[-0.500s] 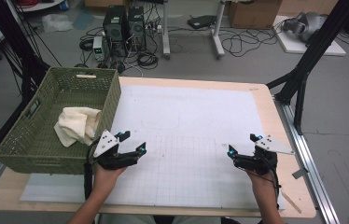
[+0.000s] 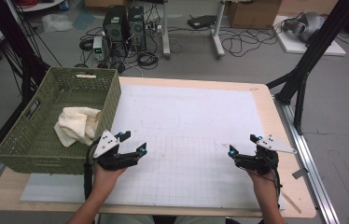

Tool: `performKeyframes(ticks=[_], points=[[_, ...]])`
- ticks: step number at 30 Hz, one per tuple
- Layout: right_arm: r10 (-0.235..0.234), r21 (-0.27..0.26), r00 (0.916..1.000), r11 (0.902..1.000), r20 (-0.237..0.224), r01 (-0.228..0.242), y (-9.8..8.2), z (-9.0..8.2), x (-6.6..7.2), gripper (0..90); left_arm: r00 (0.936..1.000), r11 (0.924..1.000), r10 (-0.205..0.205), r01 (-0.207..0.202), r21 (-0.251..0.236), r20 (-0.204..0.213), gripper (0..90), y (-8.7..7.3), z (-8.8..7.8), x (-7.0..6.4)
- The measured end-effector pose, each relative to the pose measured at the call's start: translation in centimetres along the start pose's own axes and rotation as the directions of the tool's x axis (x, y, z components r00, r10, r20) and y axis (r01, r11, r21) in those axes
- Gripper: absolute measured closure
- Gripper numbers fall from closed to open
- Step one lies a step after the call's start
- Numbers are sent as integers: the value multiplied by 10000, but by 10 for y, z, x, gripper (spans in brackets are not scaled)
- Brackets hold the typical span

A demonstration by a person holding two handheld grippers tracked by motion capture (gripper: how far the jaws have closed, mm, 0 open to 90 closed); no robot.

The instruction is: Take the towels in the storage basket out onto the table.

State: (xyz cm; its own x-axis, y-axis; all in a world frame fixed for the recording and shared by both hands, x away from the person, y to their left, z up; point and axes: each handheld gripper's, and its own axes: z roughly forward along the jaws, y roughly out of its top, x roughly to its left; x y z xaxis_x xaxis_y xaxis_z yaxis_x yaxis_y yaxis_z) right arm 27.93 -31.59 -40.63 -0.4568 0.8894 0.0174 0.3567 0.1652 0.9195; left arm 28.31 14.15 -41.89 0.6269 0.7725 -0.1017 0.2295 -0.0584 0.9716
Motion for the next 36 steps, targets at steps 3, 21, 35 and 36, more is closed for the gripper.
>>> performKeyframes(ticks=[3,21,35,36], points=[[23,-41,10000,10000,15,-23,0,-2,1,71,9998,9997,-192,192,-121,-26,234,4,-3,0],[-173,230,9998,9996,-101,176,0,4,3,71,9983,9972,-260,297,-691,527,236,46,-24,0],[-170,268,9998,9995,-111,173,0,5,3,71,9991,9863,-184,121,-1644,-369,241,118,-79,62],[-187,274,9998,9994,-99,189,0,5,3,71,9978,9865,-308,210,-1626,-579,241,121,-84,72]])
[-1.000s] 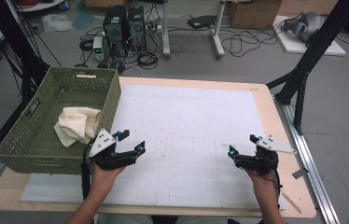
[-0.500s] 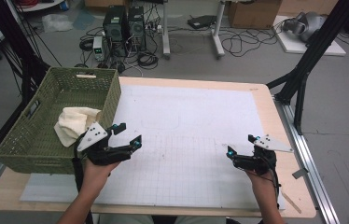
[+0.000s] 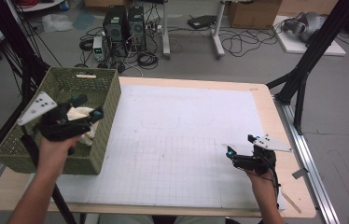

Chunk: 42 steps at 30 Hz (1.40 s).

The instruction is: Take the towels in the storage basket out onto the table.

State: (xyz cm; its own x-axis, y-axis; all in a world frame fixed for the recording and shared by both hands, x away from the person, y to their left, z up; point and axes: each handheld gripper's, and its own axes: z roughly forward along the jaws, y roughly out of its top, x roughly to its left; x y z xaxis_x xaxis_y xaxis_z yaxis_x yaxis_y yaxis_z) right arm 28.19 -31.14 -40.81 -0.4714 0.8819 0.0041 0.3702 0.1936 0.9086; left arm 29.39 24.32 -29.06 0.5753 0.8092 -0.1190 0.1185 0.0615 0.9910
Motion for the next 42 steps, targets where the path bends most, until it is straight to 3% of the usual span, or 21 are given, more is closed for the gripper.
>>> performKeyframes(ticks=[3,4,6,10,11,12,13,14,19,25,29,30,32,33,34,36,39,40,41,42], points=[[-30,19,10000,10000,2,30,0,1,0,71,9981,9995,-207,221,241,-572,241,2,-5,25],[-30,19,10000,10000,2,30,0,1,0,71,9981,9995,-207,221,241,-572,241,2,-5,25],[-87,30,10000,10000,-8,87,0,1,0,71,9936,9965,-396,471,695,-1057,240,-2,-5,45],[-28,20,10000,10000,-2,28,0,1,1,71,9888,9907,-348,532,1251,-1453,236,-9,-1,58],[-19,11,10000,10000,4,19,0,1,1,71,9836,9854,-312,601,1593,-1778,233,-14,3,66],[-19,11,10000,10000,4,19,0,1,1,71,9836,9854,-312,601,1593,-1778,225,-14,3,66],[-23,56,10000,10000,-14,23,0,1,1,71,9775,9765,-195,636,2057,-2099,224,-19,9,74],[-23,53,10000,10000,-9,23,0,1,1,71,9758,9713,-232,736,2262,-2176,224,-22,12,78],[-6,30,10000,10000,-3,6,0,0,0,71,9559,9461,-426,1320,2959,-2905,224,-35,24,94],[-24,23,10000,10000,-12,24,0,0,0,71,9245,8920,-490,2108,3999,-3780,224,-49,34,112],[-35,8,10000,10000,33,35,0,0,-1,71,8905,8492,-451,2729,4520,-4528,225,-60,37,124],[-32,5,10000,10000,47,32,0,0,-1,71,8805,8340,-381,2885,4703,-4724,225,-63,38,126],[71,-5,10000,10000,39,-71,0,0,-1,71,8661,8146,-372,3153,4869,-4985,225,-66,39,130],[40,-6,10000,10000,69,-40,0,-1,-1,71,8612,8083,-322,3209,4937,-5072,228,-68,39,131],[23,-8,10000,10000,90,-23,0,-1,-2,71,8612,8083,-322,3209,4937,-5072,229,-68,39,131],[53,-9,9999,10000,89,-53,0,-1,-1,71,8464,7719,-553,3727,5151,-5296,229,-76,43,134],[75,-19,9999,10000,69,-75,0,-1,-1,71,8397,7329,-566,4023,5486,-5401,222,-85,47,135],[67,-23,10000,10000,71,-67,0,-1,-1,71,8343,7127,-441,4117,5679,-5496,221,-89,49,136],[22,-28,10000,10000,79,-21,0,0,-1,71,8298,6977,-390,4215,5793,-5567,219,-92,50,137],[35,-23,10000,10000,76,-35,0,-1,-1,71,8188,6691,-439,4495,5918,-5723,212,-97,50,139]])
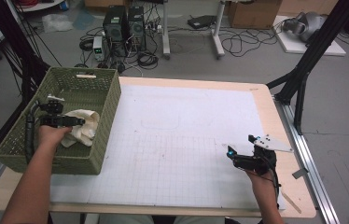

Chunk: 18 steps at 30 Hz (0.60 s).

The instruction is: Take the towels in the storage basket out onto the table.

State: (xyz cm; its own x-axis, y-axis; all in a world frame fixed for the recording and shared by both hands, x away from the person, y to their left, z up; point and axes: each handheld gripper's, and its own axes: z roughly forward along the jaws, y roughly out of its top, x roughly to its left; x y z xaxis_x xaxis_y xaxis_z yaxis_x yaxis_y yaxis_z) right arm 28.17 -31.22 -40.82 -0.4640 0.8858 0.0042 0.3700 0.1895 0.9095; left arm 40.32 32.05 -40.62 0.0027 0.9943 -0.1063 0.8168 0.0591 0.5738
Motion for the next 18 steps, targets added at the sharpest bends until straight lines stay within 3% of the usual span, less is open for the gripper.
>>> performKeyframes(ticks=[3,6,12,14,16,17,18], points=[[-3,-11,10000,10000,21,3,0,0,-1,71,10000,9988,-22,20,479,39,195,-2,6,2],[-49,17,10000,10000,32,49,-1,0,-2,71,9997,9964,235,-239,814,66,181,-4,10,-1],[38,69,10000,10000,-20,-38,-1,0,-1,71,9989,9941,341,-371,1023,308,230,-4,10,-1],[53,61,10000,10000,-18,-53,-1,1,-1,71,9970,9925,631,-674,1023,445,349,-4,7,-3],[75,74,10000,9999,-11,-75,-1,0,-1,71,9917,9901,909,-998,985,914,558,-3,5,-4],[89,92,10000,9999,-15,-89,-1,0,-1,71,9902,9890,1041,-1129,953,928,634,-3,4,-5],[50,88,10000,9999,-10,-49,-1,0,-2,71,9894,9890,1113,-1195,867,936,658,-3,3,-6]])
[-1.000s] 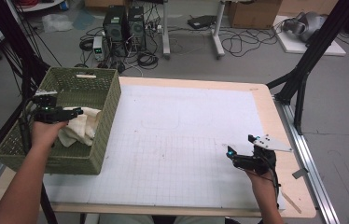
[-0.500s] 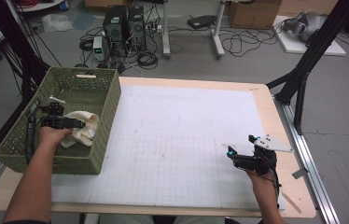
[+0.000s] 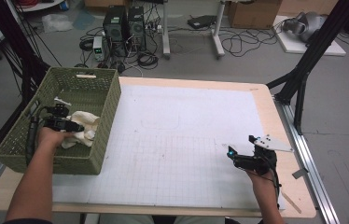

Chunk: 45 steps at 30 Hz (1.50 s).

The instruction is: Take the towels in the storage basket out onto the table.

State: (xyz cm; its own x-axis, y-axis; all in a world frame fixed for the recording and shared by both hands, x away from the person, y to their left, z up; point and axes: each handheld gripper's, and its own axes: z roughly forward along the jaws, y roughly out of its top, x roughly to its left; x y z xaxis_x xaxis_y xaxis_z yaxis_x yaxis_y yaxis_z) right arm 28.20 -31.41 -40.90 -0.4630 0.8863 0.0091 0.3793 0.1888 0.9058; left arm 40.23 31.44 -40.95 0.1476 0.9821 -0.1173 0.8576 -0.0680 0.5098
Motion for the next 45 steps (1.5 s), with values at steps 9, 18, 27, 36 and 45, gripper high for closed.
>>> performKeyframes(ticks=[9,18,27,36,45], points=[[306,-40,9995,9995,111,-305,-1,-3,-4,71,9988,9627,-466,493,-2660,163,691,4,-34,14],[210,-53,9997,9998,113,-210,-1,-3,-3,71,9943,8379,-234,765,-5405,1045,687,3,-75,14],[189,0,9998,9998,106,-189,-1,-3,-3,71,9908,7320,116,835,-6762,1349,687,2,-108,9],[207,-9,9997,9998,100,-206,0,-3,-2,72,9711,6769,1605,219,-7358,1765,686,10,-143,-28],[163,-89,9998,9998,101,-162,0,-4,-3,72,9185,6648,3143,-325,-7463,2400,684,17,-145,-88]])
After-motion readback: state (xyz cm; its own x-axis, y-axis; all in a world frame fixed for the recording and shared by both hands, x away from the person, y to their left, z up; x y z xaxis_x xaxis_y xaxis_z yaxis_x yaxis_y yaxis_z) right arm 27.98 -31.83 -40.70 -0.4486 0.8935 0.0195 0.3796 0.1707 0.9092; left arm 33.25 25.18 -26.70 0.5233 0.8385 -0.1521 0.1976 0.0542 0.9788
